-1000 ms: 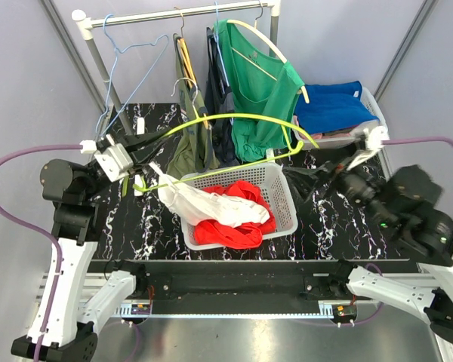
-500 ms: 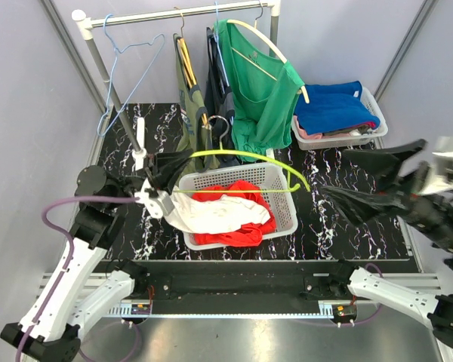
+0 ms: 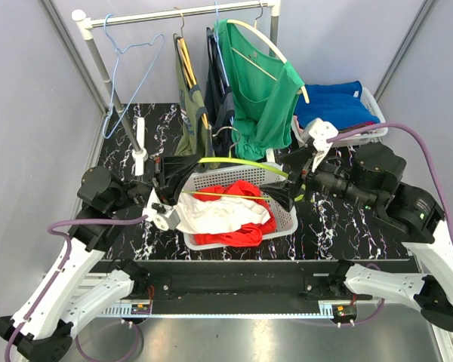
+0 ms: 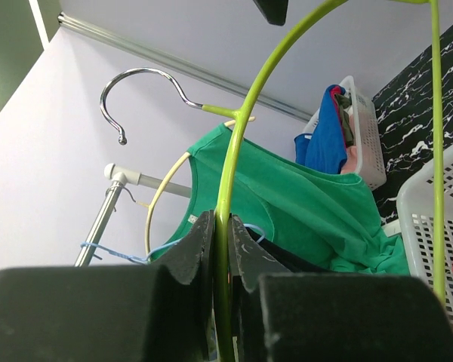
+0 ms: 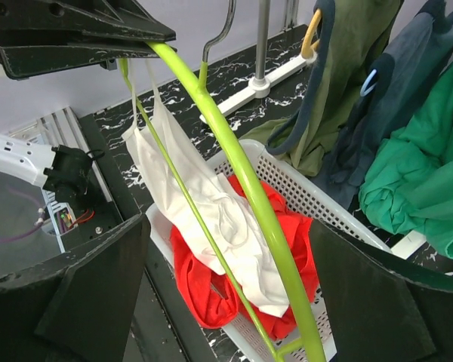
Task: Remove the tank top from the hanger
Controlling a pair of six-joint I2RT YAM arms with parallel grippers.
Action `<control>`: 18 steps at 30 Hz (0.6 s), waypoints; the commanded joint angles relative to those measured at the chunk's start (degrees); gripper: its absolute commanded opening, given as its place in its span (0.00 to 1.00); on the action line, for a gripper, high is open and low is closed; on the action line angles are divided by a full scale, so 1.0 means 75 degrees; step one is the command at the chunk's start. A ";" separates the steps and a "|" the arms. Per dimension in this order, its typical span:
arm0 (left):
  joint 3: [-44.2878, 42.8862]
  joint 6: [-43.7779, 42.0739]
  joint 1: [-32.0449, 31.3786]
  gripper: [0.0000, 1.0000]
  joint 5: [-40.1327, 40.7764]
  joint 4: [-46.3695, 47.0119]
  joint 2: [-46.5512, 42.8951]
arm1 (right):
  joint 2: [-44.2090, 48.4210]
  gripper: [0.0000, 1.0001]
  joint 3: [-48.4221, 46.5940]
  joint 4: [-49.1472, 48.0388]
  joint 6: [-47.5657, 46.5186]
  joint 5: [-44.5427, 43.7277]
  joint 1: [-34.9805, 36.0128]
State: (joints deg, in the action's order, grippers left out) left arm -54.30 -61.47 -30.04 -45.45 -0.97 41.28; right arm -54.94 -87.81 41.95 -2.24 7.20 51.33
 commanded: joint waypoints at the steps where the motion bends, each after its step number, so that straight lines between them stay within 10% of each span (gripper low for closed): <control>1: -0.0470 -0.0194 -0.0084 0.00 0.0142 0.0364 -0.0148 | 0.0212 0.94 0.0070 -0.0145 -0.0205 0.0247 0.0046; 13: -0.0635 -0.0124 -0.0260 0.00 -0.0127 0.0153 -0.0429 | 0.0165 0.88 0.0552 -0.0121 -0.0311 0.0399 0.0035; 18: -0.0576 -0.0229 -0.0307 0.00 -0.0081 0.0153 -0.0394 | 0.0270 0.62 0.0762 -0.0156 -0.0323 0.0668 0.0035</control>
State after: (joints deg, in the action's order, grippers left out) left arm -56.27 -61.73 -31.94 -45.45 -3.31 38.35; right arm -54.08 -83.09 41.93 -3.97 9.21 51.33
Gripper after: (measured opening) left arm 0.100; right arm 0.753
